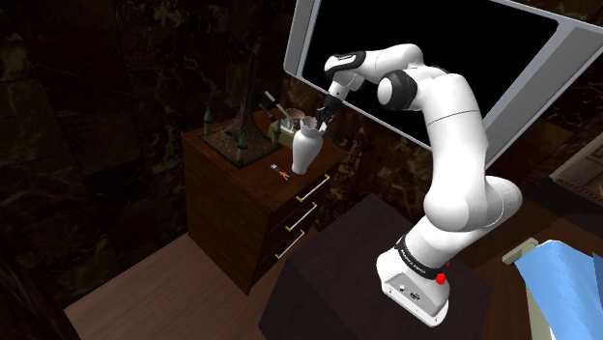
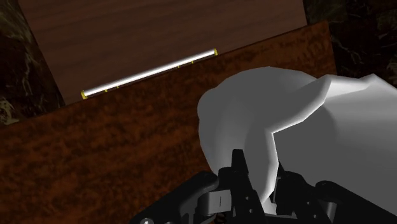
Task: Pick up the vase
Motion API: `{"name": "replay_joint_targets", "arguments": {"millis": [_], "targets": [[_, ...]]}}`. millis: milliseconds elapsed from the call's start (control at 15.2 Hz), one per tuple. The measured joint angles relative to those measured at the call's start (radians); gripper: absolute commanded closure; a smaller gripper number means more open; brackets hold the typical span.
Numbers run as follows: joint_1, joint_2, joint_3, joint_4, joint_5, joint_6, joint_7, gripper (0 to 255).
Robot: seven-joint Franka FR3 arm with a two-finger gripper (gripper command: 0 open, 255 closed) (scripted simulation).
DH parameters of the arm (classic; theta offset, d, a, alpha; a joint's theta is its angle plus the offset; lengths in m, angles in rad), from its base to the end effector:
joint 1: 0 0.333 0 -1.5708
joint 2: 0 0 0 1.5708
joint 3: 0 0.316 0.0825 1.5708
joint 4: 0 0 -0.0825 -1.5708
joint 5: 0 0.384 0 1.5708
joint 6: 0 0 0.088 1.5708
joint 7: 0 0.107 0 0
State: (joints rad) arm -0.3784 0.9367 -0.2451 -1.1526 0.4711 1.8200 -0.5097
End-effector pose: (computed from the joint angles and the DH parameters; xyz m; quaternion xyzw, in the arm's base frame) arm 0.6483 -0.3577 0.2218 -0.9804 0.1053 0.0395 0.1620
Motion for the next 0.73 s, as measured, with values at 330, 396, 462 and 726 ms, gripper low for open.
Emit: {"name": "replay_joint_targets", "arguments": {"millis": [330,396,462,726], "targets": [[0.002,-0.038,-0.006,0.002,-0.008,-0.037,0.011,255],[0.002,-0.042,-0.006,0.007,-0.009,-0.047,0.015,255],[0.002,-0.054,-0.008,0.000,-0.011,-0.051,0.014,255],[0.002,-0.074,-0.011,0.011,-0.016,-0.081,0.023,255]]}}
